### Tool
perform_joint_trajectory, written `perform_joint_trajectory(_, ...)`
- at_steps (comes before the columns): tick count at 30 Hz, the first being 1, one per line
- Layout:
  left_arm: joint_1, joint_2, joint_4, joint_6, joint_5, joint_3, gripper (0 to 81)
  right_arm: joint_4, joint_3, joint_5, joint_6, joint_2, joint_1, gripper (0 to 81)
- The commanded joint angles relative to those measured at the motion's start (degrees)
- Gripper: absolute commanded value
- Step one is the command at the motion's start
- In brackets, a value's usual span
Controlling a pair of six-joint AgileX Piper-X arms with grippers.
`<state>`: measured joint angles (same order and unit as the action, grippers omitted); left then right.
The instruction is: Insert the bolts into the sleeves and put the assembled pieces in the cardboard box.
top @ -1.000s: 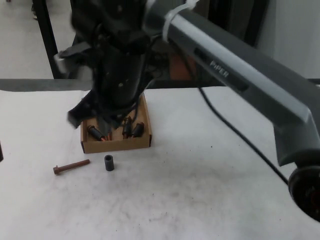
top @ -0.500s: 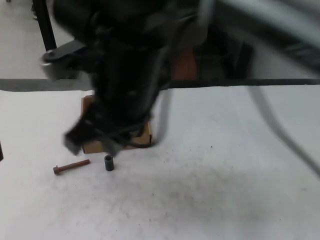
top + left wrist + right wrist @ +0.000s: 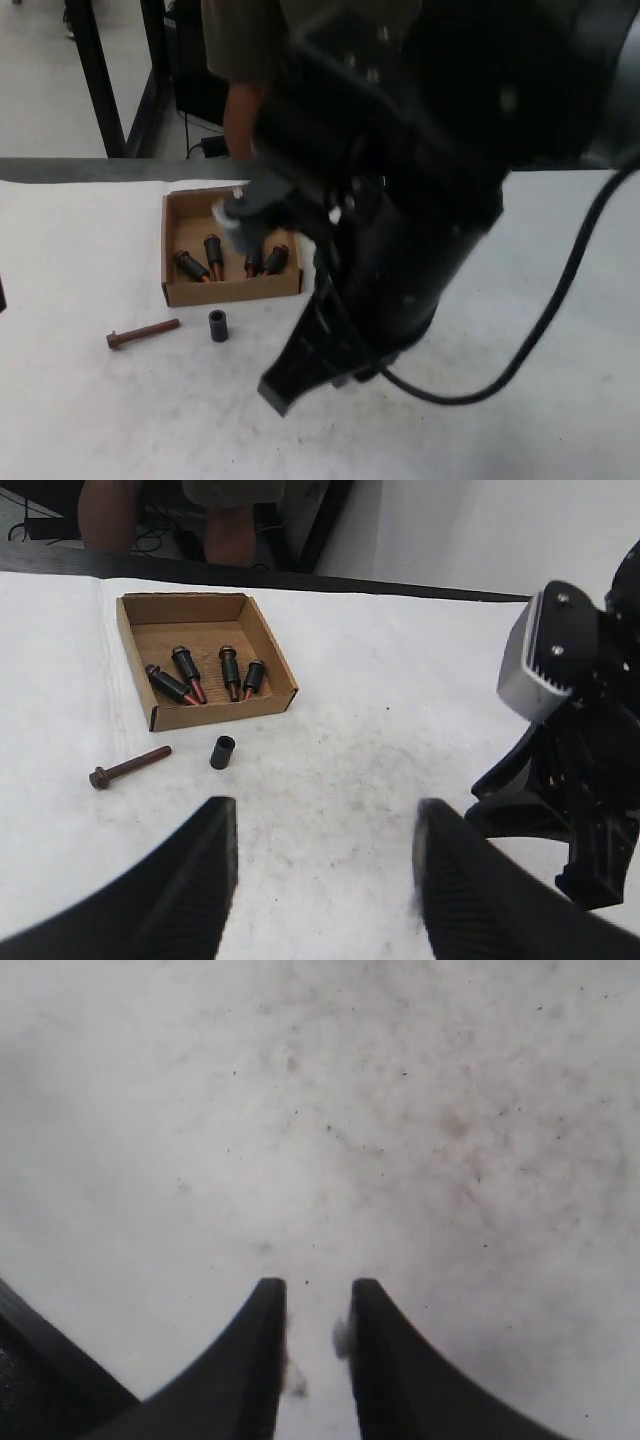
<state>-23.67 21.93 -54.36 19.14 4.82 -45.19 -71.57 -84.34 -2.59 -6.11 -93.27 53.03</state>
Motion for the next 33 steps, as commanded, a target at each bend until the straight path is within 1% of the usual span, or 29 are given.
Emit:
perform_joint_trajectory(1,-0.2,-0.4,0.6,-0.3,-0.6,-0.8,49.9,4.9,2.1,-0.1,-0.4,1.2,0.0,22.2)
perform_joint_trajectory(4,-0.2,-0.4,0.6,-0.3,-0.6,-0.8,49.9,15.1,4.2,0.0,-0.4,1.2,0.0,22.2)
perform_joint_trajectory(9,-0.2,-0.4,0.6,-0.3,-0.6,-0.8,49.9,37.4,8.8,0.0,-0.4,-0.3,0.0,22.2)
perform_joint_trajectory(13,-0.2,-0.4,0.6,-0.3,-0.6,-0.8,49.9,44.8,8.9,0.3,-3.0,-5.6,-0.1,22.2)
perform_joint_trajectory(17,-0.2,-0.4,0.6,-2.0,-0.6,-0.8,49.9,47.4,7.3,0.3,-3.4,-12.0,-0.7,22.2)
perform_joint_trajectory(19,-0.2,-0.4,0.6,-2.8,-0.6,-0.8,49.9,46.8,4.9,0.3,-4.9,-15.3,-1.6,22.2)
perform_joint_trajectory(23,-0.2,-0.4,0.6,-3.3,-0.6,-0.8,49.9,46.2,-0.6,2.6,-6.5,-20.5,-4.2,22.2)
perform_joint_trajectory(28,-0.2,-0.4,0.6,-3.3,-0.6,-0.8,49.9,43.9,-7.1,4.1,-7.2,-25.5,-7.1,22.2)
perform_joint_trajectory(33,-0.2,-0.4,0.6,-3.3,-0.6,-0.6,49.9,43.1,-10.9,6.2,-7.2,-28.9,-8.6,22.2)
